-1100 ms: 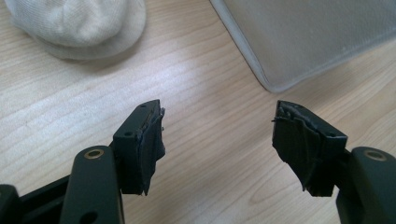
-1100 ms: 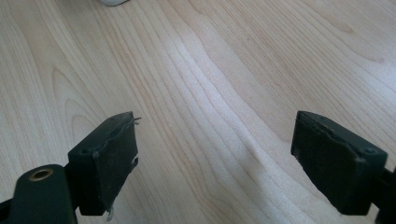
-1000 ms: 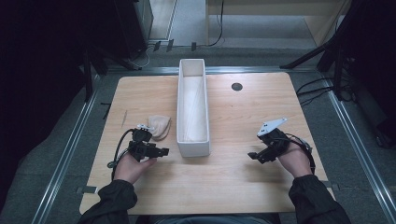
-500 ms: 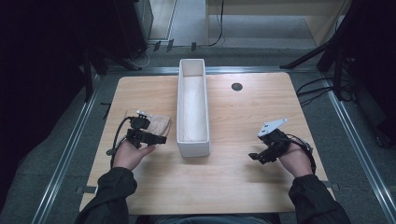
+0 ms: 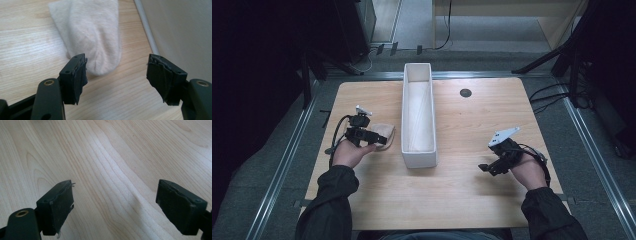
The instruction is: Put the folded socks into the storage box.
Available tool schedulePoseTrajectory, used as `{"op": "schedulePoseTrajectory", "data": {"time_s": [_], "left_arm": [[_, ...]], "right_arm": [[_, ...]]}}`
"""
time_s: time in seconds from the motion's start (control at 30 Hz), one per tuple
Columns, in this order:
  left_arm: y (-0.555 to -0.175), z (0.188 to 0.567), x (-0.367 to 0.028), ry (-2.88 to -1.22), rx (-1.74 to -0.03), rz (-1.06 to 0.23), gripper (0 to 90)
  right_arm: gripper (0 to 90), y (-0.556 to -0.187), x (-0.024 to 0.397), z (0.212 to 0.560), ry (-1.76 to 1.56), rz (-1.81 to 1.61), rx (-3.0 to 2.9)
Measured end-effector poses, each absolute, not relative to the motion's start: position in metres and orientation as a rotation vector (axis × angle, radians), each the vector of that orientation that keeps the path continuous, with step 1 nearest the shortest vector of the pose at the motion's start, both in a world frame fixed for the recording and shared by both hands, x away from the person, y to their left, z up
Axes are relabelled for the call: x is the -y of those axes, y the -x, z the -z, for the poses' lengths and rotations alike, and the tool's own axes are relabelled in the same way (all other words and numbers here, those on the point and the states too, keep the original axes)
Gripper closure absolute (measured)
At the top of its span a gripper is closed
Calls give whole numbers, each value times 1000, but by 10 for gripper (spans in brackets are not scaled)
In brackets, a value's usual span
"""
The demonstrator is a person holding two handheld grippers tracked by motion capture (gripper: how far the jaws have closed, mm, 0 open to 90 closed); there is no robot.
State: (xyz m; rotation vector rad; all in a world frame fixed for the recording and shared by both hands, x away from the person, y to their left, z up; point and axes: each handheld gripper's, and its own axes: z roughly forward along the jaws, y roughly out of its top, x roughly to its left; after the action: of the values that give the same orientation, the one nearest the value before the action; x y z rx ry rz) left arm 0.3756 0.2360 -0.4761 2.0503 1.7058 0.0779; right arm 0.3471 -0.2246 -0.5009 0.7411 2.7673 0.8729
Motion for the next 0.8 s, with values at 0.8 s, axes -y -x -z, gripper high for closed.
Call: {"op": "schedulePoseTrajectory", "data": {"time_s": [0.8], "left_arm": [[-418, 486, -221, -2108, -1851, -104, 296]], "right_arm": [[144, -343, 225, 502, -735, -861, -2769]]}}
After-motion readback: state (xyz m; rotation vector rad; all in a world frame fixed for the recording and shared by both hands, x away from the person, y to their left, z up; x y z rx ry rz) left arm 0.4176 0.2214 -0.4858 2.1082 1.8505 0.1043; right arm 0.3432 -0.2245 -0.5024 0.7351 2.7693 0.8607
